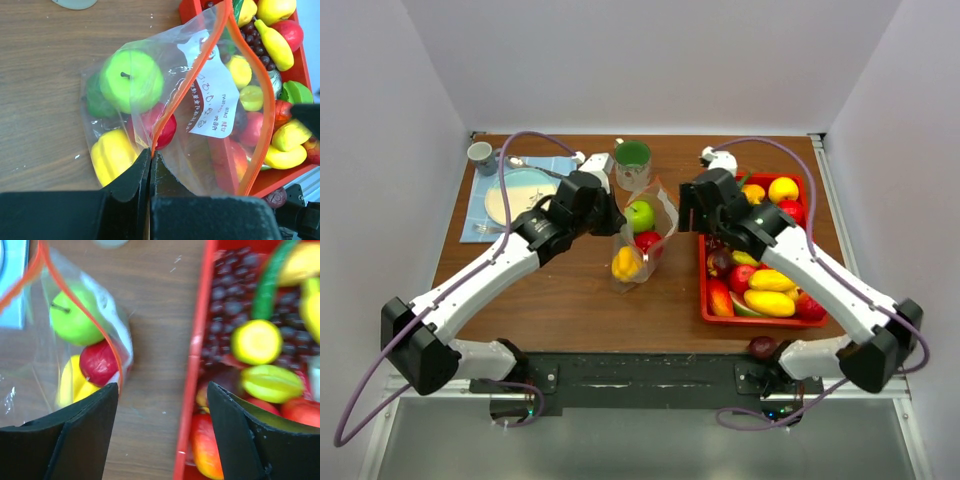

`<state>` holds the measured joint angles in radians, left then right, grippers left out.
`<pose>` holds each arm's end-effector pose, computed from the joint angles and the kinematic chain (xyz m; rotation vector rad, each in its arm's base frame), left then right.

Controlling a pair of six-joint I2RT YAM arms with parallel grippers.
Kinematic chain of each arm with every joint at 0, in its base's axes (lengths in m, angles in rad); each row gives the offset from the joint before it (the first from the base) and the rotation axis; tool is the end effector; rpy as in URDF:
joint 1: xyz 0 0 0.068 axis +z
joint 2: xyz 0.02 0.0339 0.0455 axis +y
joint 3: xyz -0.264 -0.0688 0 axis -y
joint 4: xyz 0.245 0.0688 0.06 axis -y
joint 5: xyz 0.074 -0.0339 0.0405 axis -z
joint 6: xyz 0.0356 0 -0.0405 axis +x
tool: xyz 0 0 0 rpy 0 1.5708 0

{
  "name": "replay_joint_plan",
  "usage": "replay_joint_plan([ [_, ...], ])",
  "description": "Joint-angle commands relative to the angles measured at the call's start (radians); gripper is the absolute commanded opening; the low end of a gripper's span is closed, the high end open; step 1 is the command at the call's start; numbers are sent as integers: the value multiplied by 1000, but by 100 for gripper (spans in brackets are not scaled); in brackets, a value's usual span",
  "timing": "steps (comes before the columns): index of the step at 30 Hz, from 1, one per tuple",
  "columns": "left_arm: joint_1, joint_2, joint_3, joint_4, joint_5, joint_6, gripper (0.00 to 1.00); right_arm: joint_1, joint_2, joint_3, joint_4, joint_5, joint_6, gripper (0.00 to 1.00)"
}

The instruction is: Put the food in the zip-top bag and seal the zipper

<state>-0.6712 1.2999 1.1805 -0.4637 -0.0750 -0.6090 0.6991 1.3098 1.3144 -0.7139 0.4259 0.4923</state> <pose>0.2297 -0.1790 0.3380 0.0243 2.2266 -0.6489 0.2218 0.1672 0.3604 -0.0096 2.2111 0.1735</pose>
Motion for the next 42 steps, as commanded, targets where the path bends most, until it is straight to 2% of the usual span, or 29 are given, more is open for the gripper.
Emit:
replay_joint_plan([
  [1, 5, -14, -10, 85, 12, -9, 0, -102, -124, -29, -59, 129, -14, 76],
  [2, 5, -17, -15, 97, 9, -11, 0, -180, -141, -43, -62, 101, -18, 76],
  [4, 5, -14, -13, 100, 11, -11, 0, -245, -167, -98, -35, 77, -35, 76],
  [6, 5, -8, -9, 105, 23, -5, 0, -303, -166, -121, 17, 117, -53, 76],
  [10, 5, 9, 10, 108, 56, 5, 0, -395, -3, -118, 137, 119, -191, 72],
  [13, 5, 4, 24, 97, 67, 9, 0, -415, 153, -63, 195, 155, -306, 68],
  [15, 5, 1, 24, 99, 69, 14, 0, -423, 260, 10, 174, 177, -331, 63],
  [22, 7, -4, 30, 89, 70, 26, 0, -426, 451, 154, 119, 258, -425, 62],
  [27, 7, -7, 24, 91, 69, 26, 0, -429, 509, 187, 97, 289, -457, 63],
  [37, 7, -16, 19, 83, 69, 26, 0, -446, 606, 221, 51, 246, -463, 65],
  [42, 7, -22, 16, 82, 69, 28, 0, -458, 623, 227, 36, 264, -449, 61],
])
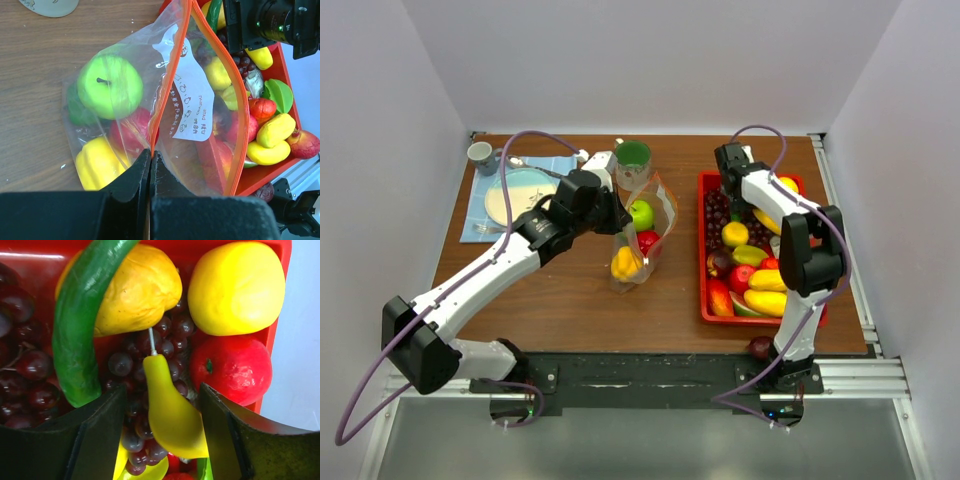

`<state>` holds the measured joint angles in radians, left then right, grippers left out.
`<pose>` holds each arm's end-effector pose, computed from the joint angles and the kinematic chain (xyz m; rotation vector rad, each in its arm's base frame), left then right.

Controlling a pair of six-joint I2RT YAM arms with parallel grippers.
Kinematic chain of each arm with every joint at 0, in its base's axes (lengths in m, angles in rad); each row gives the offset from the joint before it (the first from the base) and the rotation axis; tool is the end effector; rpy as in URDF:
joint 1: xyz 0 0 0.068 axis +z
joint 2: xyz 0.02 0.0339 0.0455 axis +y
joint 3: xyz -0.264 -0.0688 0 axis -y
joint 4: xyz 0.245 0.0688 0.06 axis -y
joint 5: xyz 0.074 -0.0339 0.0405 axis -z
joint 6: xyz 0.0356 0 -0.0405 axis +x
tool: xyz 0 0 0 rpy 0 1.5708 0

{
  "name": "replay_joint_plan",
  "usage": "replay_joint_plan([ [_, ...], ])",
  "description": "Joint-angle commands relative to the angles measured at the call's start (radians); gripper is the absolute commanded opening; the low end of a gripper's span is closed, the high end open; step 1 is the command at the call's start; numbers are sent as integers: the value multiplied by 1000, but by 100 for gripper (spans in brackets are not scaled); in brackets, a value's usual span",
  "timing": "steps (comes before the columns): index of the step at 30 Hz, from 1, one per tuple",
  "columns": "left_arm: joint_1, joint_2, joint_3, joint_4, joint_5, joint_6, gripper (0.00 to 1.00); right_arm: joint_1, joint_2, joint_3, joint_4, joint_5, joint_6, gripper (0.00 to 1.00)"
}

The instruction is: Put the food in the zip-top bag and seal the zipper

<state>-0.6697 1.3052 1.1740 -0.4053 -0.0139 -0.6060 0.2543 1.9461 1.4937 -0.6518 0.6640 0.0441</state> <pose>0.2321 -0.1831 0.3397 0.0613 2.1973 -0.7322 0.4016 0.0817 0.2149 -0.0583 2.4949 -0.7601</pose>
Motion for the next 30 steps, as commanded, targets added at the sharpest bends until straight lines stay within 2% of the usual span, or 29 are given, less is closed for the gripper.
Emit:
replay_joint_plan([
  [1, 5, -26, 23, 23, 9, 25, 0, -15, -12, 51, -29, 31, -1, 59],
  [4, 5, -27, 21, 23, 8, 25, 0, -16, -9, 62, -49, 43, 3, 49],
  [5, 7, -29, 21, 25, 9, 25, 0, -16, -10, 69, -63, 48, 7, 41],
  [8, 7, -30, 21, 25, 8, 26, 0, -16, -24, 82, -98, 60, 17, 26],
  [11, 9, -30, 19, 23, 8, 25, 0, -16, -56, 102, -143, 69, 31, 17],
  [17, 9, -29, 16, 33, 8, 22, 0, -13, -150, 145, -254, 60, 59, 10],
  [23, 10, -24, 12, 39, 8, 15, 0, -13, -243, 183, -365, 14, 108, 7],
  [26, 10, -23, 10, 39, 8, 11, 0, -9, -335, 183, -368, -108, 141, 6],
  [27, 9, -23, 9, 40, 8, 9, 0, -6, -387, 180, -362, -216, 148, 6],
  [30, 12, -24, 9, 42, 8, 5, 0, 20, -508, 163, -304, -360, 197, 6],
])
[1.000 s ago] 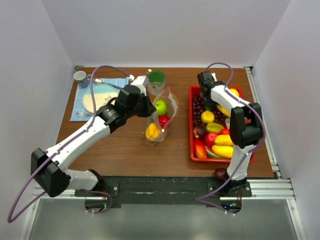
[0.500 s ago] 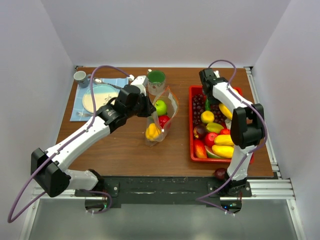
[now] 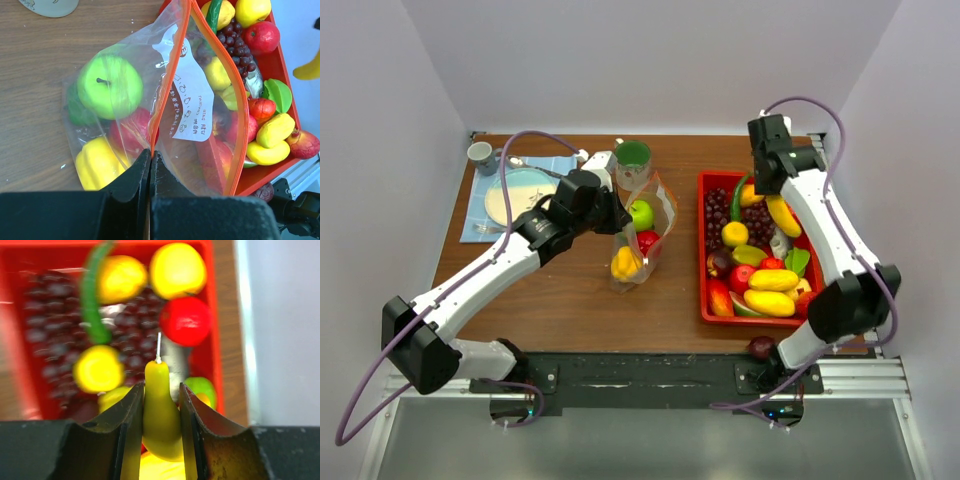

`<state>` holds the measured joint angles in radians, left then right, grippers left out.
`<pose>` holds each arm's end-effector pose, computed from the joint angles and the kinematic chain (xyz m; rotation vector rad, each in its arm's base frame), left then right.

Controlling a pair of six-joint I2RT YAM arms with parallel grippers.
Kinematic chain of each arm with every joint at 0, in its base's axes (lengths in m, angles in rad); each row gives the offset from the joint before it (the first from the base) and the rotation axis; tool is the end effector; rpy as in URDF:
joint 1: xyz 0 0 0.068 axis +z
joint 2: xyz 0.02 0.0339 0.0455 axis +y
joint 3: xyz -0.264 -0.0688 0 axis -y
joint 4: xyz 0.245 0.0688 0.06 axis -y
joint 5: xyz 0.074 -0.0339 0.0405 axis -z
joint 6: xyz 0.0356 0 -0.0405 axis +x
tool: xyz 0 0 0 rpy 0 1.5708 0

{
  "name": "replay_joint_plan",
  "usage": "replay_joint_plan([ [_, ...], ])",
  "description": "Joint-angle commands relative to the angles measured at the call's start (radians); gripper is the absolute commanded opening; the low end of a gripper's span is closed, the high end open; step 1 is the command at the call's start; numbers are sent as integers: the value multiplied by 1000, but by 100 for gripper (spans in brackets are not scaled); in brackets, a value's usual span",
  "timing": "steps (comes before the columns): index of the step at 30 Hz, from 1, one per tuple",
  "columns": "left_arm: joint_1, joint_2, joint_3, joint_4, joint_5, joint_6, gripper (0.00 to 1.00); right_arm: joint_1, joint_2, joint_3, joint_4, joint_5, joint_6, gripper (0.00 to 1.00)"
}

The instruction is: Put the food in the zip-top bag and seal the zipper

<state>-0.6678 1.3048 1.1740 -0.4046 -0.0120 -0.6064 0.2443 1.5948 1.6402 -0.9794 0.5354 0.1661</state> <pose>0.2324 -0.1827 0.3398 0.0599 2.1965 -0.7338 0.3251 0.0623 0.3644 0.1218 2.3828 -0.4785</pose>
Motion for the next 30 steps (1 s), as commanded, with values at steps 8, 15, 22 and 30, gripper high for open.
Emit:
replay_joint_plan([
  [8, 8, -22, 12, 47, 6, -3, 0, 268, -271, 99, 156, -394, 257, 6],
  [15, 10, -22, 12, 47, 3, -15, 0, 369, -266, 67, 387, -477, 452, 3],
  [22, 8, -39, 16, 36, -9, -15, 0, 466, -194, 8, 485, -437, 544, 0],
  [30, 10, -45, 24, 33, -11, -20, 0, 498, -185, -86, 450, -371, 581, 0],
])
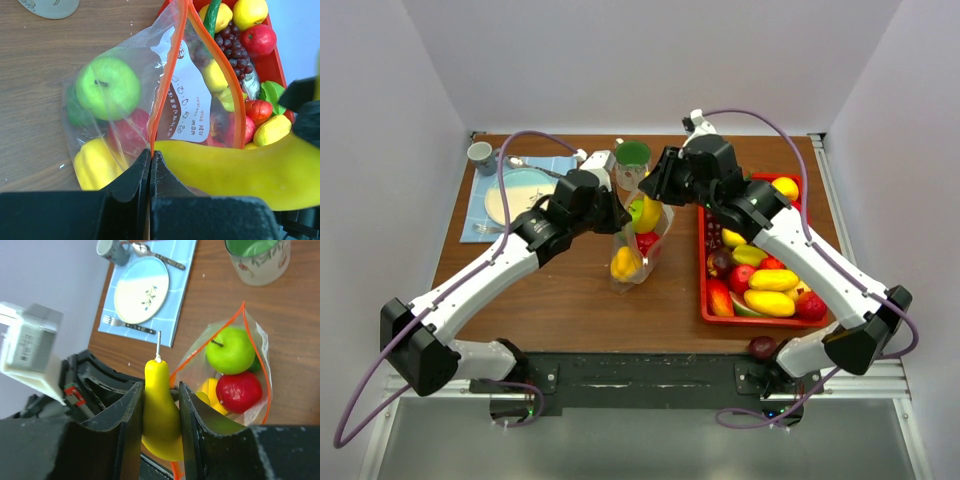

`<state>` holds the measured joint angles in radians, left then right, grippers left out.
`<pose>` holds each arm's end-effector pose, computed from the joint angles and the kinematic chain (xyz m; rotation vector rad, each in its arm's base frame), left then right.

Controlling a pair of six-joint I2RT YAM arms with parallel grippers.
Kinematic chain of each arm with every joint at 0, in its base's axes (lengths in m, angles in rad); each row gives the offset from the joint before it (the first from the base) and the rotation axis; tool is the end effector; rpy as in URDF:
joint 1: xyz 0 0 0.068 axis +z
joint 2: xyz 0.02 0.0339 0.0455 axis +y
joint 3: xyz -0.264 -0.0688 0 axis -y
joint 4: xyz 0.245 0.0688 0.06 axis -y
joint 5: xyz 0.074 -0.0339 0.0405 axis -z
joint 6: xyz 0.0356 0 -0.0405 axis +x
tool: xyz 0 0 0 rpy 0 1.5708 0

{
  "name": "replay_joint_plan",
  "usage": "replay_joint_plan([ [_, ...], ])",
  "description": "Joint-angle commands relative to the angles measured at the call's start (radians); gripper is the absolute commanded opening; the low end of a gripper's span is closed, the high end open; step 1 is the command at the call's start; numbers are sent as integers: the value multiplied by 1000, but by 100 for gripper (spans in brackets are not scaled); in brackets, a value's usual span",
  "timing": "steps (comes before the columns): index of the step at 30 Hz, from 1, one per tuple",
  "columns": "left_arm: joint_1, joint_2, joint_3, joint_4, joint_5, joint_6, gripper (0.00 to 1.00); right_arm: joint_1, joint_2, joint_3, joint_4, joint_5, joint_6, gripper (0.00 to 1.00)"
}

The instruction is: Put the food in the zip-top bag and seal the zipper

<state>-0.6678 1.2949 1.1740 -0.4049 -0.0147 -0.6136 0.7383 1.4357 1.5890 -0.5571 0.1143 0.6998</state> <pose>0.2306 -0.1812 0.3425 0.0500 2.1877 -0.7404 0.2379 0.2110 0.4288 0.0382 2.0656 0.8088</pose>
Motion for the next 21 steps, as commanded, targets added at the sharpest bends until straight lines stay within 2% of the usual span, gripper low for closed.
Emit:
replay_joint_plan([
  [1, 8, -37, 24, 35, -7, -12, 0, 4, -24, -46, 25, 47, 61, 0],
  [11, 8, -40, 23, 37, -10, -17, 0, 4, 11, -124, 13, -11, 141, 0],
  [21, 8, -40, 24, 37, -19, -14, 0, 4, 57, -136, -9, -47, 155, 5],
])
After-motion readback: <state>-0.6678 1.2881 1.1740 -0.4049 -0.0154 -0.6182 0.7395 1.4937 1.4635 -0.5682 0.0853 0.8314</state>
